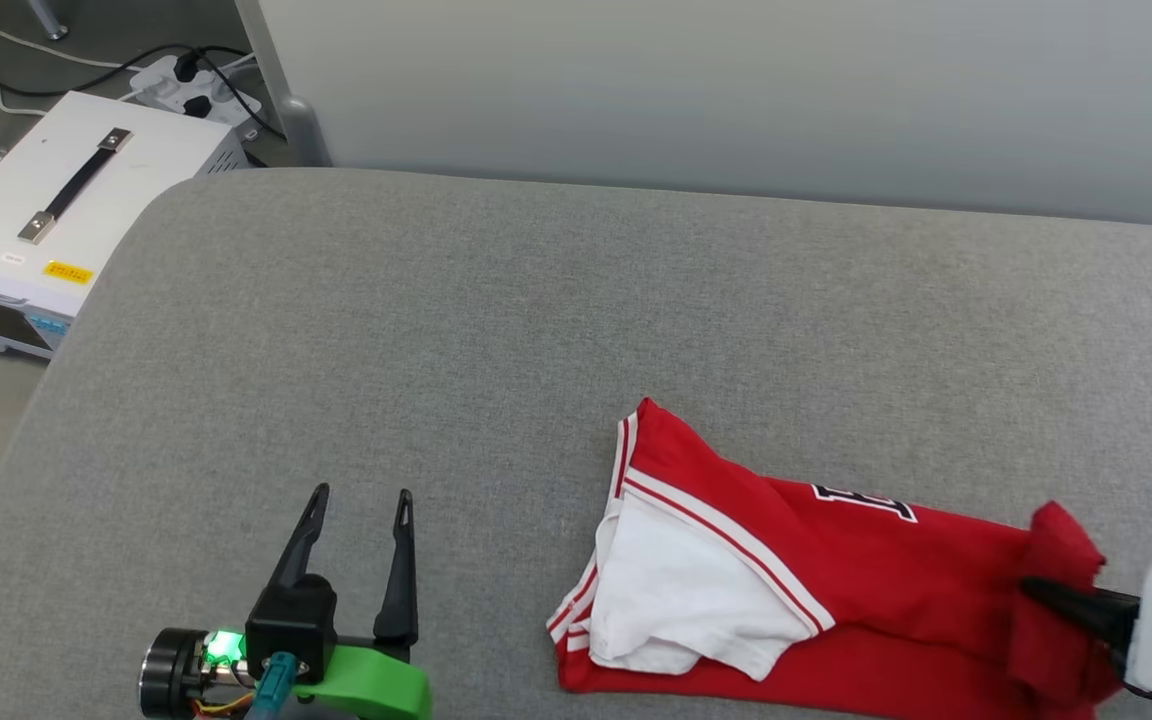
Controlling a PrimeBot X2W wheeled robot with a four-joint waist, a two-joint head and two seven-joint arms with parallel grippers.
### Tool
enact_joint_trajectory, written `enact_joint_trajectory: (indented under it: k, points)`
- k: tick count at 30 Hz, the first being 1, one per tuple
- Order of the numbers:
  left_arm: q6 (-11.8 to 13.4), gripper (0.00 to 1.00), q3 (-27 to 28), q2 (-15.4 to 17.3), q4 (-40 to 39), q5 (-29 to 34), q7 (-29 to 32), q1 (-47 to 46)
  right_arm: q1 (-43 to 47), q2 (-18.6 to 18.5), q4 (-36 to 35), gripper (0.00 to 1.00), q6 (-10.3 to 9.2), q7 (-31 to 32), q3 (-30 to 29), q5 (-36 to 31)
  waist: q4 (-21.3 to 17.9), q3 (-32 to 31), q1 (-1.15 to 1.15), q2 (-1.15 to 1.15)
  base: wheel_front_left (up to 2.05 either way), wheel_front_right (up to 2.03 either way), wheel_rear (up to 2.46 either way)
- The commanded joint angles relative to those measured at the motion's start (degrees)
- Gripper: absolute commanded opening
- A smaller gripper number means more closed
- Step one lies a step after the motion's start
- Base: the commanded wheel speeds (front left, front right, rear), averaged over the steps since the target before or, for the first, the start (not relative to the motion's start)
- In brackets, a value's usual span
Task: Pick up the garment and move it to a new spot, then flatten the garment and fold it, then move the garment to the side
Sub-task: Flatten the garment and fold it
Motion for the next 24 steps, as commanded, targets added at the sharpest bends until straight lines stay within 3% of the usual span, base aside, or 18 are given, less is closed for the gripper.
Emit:
enact_joint_trajectory:
  k: [1,10,24]
  points:
    - [-0.38,1.00,-0.14,-0.51,0.05,0.48,-0.34,0.13,-2.19,1.16,-1.63,0.00,-0.04,1.03,1.00,-1.22,0.29,0.53,0.00,0.00,0.00,0.00,0.00]
    - [-0.94,1.00,-0.92,-1.31,0.43,0.81,-0.34,-1.95,-14.07,9.51,-2.01,0.00,-0.04,5.58,11.12,-9.75,1.59,3.03,0.00,0.00,0.00,0.00,0.00]
    - [-1.11,1.00,-1.30,-2.12,1.19,0.90,-0.34,-4.22,-28.81,21.34,15.61,0.00,-0.04,0.48,25.42,-16.42,2.97,6.18,0.00,0.00,0.00,0.00,0.00]
